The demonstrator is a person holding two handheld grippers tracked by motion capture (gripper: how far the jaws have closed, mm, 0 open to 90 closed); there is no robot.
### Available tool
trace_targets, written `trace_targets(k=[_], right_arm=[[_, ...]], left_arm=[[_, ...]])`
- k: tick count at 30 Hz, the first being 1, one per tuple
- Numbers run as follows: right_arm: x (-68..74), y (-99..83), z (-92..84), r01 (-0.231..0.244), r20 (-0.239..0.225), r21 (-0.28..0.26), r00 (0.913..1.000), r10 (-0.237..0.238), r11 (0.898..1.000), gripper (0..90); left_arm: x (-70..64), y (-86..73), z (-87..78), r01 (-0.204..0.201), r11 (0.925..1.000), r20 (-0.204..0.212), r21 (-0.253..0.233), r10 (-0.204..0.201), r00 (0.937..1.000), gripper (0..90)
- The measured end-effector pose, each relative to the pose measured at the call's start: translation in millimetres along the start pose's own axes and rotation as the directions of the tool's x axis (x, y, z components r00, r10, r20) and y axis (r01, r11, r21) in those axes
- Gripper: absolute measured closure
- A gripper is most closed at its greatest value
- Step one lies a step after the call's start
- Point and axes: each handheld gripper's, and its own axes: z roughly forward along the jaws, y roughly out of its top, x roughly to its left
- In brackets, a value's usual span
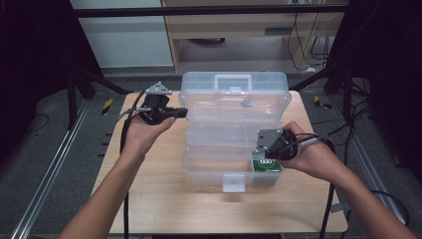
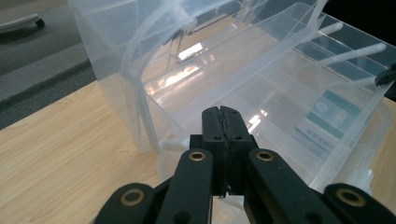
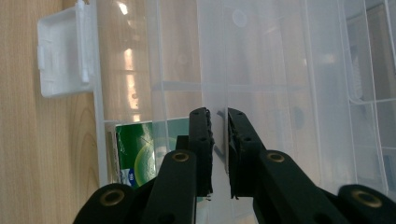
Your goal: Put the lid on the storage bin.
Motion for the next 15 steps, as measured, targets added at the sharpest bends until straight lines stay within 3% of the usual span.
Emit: trace_targets(k=[15], right_arm=[[7.3,-1.0,1.1,0.003,0.0,-0.003,1.0,-0.003,1.0,81.2]], left_arm=[[12.1,5.7,2.9,0.057,0.9984,0.019,-0.006,-0.057,0.9982,90.0]])
